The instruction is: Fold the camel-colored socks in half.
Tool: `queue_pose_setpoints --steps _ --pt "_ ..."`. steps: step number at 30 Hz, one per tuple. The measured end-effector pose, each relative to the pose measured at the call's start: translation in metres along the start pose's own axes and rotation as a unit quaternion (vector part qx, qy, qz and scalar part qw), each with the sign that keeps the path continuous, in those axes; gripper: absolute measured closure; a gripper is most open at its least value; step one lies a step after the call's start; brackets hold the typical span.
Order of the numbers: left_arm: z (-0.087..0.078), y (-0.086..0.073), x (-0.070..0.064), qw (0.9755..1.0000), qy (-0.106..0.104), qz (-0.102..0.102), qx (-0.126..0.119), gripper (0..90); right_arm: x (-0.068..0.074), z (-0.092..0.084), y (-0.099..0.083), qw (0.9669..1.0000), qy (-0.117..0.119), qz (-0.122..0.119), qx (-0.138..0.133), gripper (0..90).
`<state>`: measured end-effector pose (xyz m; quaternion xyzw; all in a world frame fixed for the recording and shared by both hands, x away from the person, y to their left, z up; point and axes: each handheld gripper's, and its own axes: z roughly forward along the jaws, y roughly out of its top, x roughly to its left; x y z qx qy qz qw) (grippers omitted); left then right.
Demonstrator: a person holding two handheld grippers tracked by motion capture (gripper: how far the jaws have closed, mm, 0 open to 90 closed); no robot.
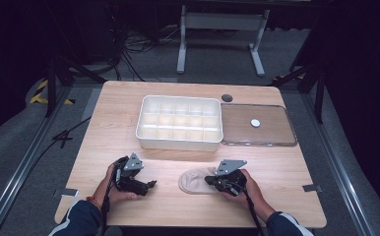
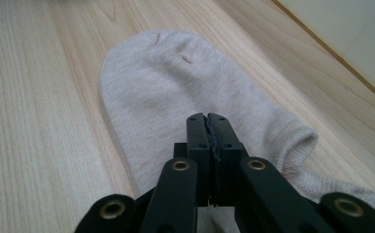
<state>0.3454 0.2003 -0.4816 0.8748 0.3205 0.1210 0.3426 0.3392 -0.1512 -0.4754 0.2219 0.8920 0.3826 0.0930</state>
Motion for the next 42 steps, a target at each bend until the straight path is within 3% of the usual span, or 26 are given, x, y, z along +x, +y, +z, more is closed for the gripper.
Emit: queue_pose_setpoints --steps 2,5,10,13,18,20,22,25,32,35,36,39,40,42 --pt "0.0 0.002 0.0 0.9998 0.003 -0.018 -0.003 18.0 0.001 0.0 0.0 1.0 0.0 0.002 -0.001 89.1" --pt "0.003 0.009 -0.002 0.9984 -0.019 -0.051 -0.016 26.7 0.006 0.002 0.0 1.0 -0.001 -0.004 -0.005 89.1" --pt "0.009 0.029 -0.021 0.9966 -0.048 -0.053 -0.04 30.2 0.013 0.005 0.003 0.9999 -0.007 -0.013 -0.003 89.1" --pt "0.015 0.044 -0.037 0.995 -0.062 -0.05 -0.06 32.1 0.014 0.007 0.004 0.9999 -0.008 -0.014 -0.004 89.1" --pt "0.03 0.057 -0.056 0.9957 -0.072 -0.032 -0.05 33.1 0.015 0.007 0.004 0.9997 -0.011 -0.02 -0.005 89.1" --pt "0.036 0.058 -0.062 0.9979 -0.057 -0.012 -0.027 33.4 0.015 0.007 0.004 0.9997 -0.01 -0.022 -0.005 89.1" --pt "0.041 0.057 -0.065 0.9983 -0.056 -0.007 -0.014 33.5 0.015 0.007 0.004 0.9997 -0.012 -0.023 -0.005 89.1" --pt "0.044 0.054 -0.067 0.9993 -0.038 -0.004 -0.002 33.4 0.016 0.007 0.004 0.9997 -0.011 -0.022 -0.006 89.1" --pt "0.043 0.054 -0.07 0.9995 -0.031 -0.002 0.003 33.3 0.016 0.007 0.004 0.9995 -0.016 -0.025 -0.005 89.1" --pt "0.042 0.055 -0.071 0.9992 -0.039 0.007 0.008 41.2 0.017 0.007 0.004 0.9995 -0.018 -0.027 -0.005 89.1" --pt "0.041 0.056 -0.072 0.9989 -0.045 0.011 0.01 47.8 0.017 0.007 0.004 0.9995 -0.018 -0.027 -0.006 89.0" --pt "0.041 0.057 -0.073 0.9986 -0.049 0.013 0.013 59.1 0.017 0.007 0.004 0.9995 -0.018 -0.026 -0.005 89.0" --pt "0.041 0.057 -0.073 0.9983 -0.056 0.01 0.013 59.1 0.017 0.007 0.004 0.9995 -0.017 -0.025 -0.007 89.0" --pt "0.041 0.057 -0.071 0.9975 -0.07 0.008 0.012 69.6 0.017 0.008 0.005 0.9994 -0.02 -0.028 -0.006 89.1"
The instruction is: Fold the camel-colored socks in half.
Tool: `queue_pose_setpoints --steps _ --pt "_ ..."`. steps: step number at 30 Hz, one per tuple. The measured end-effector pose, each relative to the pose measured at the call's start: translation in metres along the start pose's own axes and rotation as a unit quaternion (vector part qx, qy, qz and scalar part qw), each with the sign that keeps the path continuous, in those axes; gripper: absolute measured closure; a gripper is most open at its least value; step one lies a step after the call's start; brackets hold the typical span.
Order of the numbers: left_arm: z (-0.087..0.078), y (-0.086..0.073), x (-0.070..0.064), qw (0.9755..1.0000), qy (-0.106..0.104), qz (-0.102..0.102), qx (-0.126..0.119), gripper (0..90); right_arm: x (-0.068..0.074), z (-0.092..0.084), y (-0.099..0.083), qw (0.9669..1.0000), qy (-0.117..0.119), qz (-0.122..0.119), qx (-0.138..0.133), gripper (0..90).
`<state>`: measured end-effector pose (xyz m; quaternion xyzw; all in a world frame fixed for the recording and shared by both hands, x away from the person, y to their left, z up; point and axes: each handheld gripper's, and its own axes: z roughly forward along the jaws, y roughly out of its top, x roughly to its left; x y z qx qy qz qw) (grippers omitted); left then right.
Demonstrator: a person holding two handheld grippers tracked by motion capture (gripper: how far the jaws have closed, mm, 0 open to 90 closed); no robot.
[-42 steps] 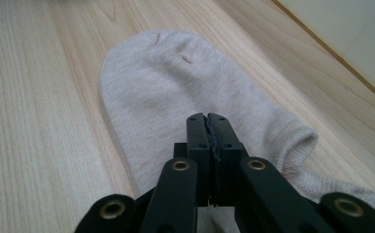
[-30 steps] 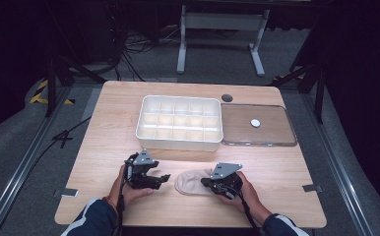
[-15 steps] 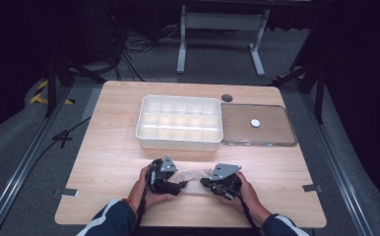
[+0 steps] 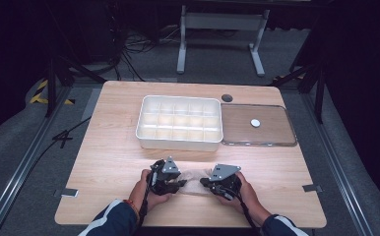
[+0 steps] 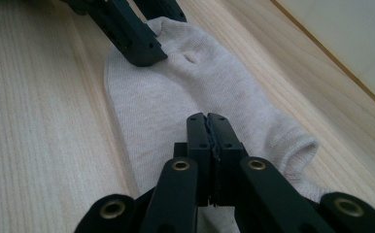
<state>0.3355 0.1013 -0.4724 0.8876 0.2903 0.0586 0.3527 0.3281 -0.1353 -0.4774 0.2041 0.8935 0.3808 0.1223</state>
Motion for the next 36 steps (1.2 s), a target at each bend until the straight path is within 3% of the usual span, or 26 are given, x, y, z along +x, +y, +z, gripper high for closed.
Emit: queue_pose_setpoints --steps 7,10,13,16,24,27,34,36 --pt "-0.002 0.0 -0.001 0.9999 -0.008 0.001 -0.007 78.3 -0.001 0.0 0.001 1.0 0.002 0.002 0.002 89.0" --pt "-0.005 0.001 -0.003 0.9997 -0.007 0.015 -0.016 81.0 -0.003 0.001 0.002 0.9999 0.006 0.006 0.007 89.0" --pt "-0.01 0.003 -0.005 0.9991 -0.008 0.022 -0.037 82.4 -0.004 0.002 0.006 0.9998 0.013 0.008 0.016 89.0" --pt "-0.014 0.007 -0.006 0.9975 -0.022 0.015 -0.065 82.7 -0.006 0.004 0.008 0.9997 0.018 0.005 0.018 89.1" --pt "-0.015 0.015 -0.013 0.9948 -0.027 0.023 -0.095 83.7 -0.008 0.01 0.018 0.9991 0.022 0.01 0.034 89.1" --pt "-0.014 0.017 -0.015 0.9947 -0.024 0.035 -0.094 83.9 -0.008 0.013 0.02 0.9993 0.02 0.004 0.033 89.0" --pt "-0.014 0.02 -0.013 0.9942 -0.022 0.025 -0.102 84.1 -0.008 0.016 0.021 0.9994 0.022 0.009 0.025 88.0" --pt "-0.014 0.019 -0.012 0.9947 -0.019 0.024 -0.098 84.2 -0.008 0.015 0.021 0.9995 0.019 0.01 0.023 80.9"
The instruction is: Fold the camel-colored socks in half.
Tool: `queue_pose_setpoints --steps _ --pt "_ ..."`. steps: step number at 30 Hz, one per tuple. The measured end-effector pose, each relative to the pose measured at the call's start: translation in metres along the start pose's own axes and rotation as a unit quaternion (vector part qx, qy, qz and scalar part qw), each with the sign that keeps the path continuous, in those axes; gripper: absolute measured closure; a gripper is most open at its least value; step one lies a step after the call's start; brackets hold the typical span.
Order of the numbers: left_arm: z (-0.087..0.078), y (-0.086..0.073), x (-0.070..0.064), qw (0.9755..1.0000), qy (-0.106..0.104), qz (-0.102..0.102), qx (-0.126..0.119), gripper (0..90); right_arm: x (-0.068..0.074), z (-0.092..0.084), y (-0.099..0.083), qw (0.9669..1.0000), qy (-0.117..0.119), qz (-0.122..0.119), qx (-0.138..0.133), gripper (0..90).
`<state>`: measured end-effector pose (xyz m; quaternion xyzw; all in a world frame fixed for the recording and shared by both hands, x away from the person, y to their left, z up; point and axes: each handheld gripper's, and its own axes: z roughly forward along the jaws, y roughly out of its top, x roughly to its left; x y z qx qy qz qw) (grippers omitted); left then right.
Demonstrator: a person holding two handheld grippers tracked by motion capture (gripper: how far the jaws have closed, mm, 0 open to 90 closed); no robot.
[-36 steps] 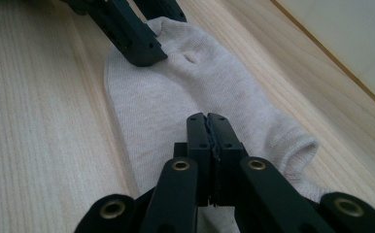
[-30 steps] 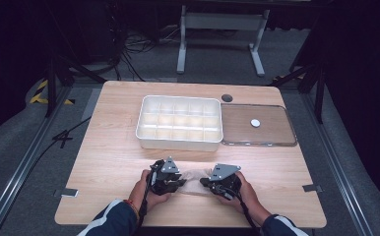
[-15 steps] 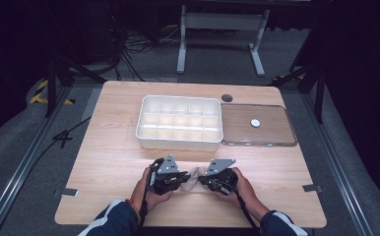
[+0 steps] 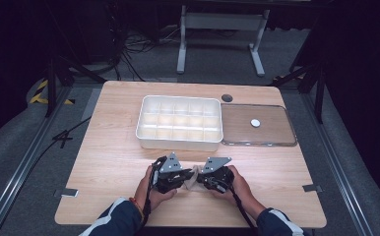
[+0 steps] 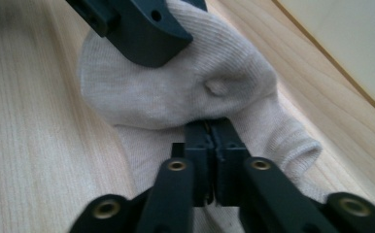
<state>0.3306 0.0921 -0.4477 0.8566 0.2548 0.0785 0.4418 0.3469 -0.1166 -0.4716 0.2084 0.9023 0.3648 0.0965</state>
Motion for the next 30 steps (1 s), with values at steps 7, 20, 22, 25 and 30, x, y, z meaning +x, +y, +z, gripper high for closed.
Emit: queue_pose_setpoints --steps 7,20,22,25,30 --pt "-0.001 -0.002 0.003 1.0 0.003 -0.001 0.007 84.2 -0.013 -0.034 -0.008 0.9991 -0.024 0.0 -0.034 72.1" --pt "0.002 0.001 0.001 0.9998 0.013 0.005 0.016 84.2 -0.04 -0.065 -0.045 0.9973 -0.047 0.052 -0.022 62.5" --pt "0.002 0.001 0.002 0.9998 0.013 0.002 0.016 84.1 -0.04 -0.063 -0.046 0.9972 -0.049 0.051 -0.022 62.7" --pt "0.003 0.002 0.002 0.9998 0.015 -0.001 0.012 84.1 -0.042 -0.056 -0.047 0.9974 -0.046 0.052 -0.021 63.8" --pt "0.007 0.005 0.001 0.9999 0.012 0.003 0.009 84.1 -0.042 -0.048 -0.049 0.9977 -0.047 0.05 -0.003 65.3"
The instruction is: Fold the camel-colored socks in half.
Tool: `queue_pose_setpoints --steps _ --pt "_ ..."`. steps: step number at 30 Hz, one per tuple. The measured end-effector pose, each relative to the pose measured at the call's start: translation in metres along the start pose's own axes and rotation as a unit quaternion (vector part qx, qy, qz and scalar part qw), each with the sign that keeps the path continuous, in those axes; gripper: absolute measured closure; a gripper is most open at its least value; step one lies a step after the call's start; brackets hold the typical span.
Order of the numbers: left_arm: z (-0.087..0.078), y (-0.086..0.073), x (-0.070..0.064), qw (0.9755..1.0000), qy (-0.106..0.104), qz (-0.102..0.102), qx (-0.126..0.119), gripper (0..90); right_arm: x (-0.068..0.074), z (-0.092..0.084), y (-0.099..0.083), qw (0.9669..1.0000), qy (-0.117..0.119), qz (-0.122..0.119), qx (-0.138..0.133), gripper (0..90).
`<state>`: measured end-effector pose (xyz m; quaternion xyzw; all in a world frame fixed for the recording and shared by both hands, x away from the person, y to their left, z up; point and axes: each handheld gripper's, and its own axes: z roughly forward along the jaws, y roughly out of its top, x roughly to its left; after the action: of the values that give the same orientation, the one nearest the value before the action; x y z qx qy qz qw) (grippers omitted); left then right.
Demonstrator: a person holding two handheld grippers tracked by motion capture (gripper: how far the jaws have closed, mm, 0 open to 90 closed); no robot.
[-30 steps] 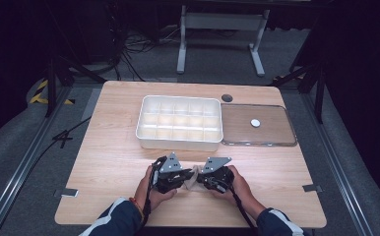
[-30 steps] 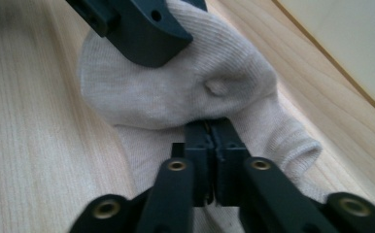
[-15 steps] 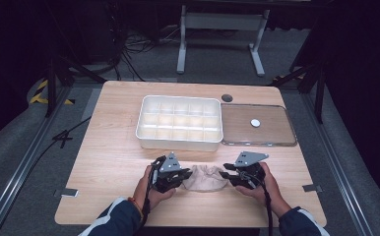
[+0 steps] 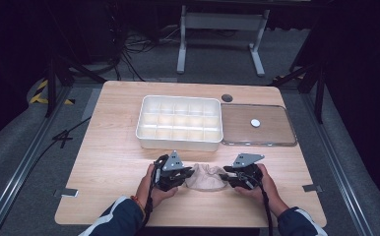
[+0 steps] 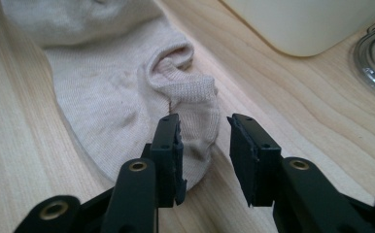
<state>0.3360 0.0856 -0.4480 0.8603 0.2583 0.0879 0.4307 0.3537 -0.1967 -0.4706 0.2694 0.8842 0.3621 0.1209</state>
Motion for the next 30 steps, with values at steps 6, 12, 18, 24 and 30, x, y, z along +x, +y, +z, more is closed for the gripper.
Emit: queue_pose_setpoints --steps 6,12,18,24,30 --pt "0.003 0.006 -0.001 0.9999 0.001 -0.002 -0.011 84.2 0.002 0.002 0.001 0.9999 -0.005 -0.008 0.003 65.6" --pt "0.013 0.015 -0.005 0.9999 0.001 -0.011 -0.01 84.6 0.001 0.003 0.001 0.9999 0.0 -0.014 0.003 67.8" --pt "0.025 0.026 -0.01 0.9997 0.0 -0.015 -0.02 84.7 0.001 0.003 0.001 0.9999 0.007 -0.015 0.003 70.6" --pt "0.038 0.029 -0.016 0.9999 -0.003 -0.004 -0.01 84.7 0.0 0.003 0.001 0.9998 0.011 -0.014 0.004 70.6" --pt "0.051 0.03 -0.02 1.0 -0.005 0.003 0.002 84.8 -0.002 0.004 0.001 0.9999 0.016 -0.005 0.003 70.4"
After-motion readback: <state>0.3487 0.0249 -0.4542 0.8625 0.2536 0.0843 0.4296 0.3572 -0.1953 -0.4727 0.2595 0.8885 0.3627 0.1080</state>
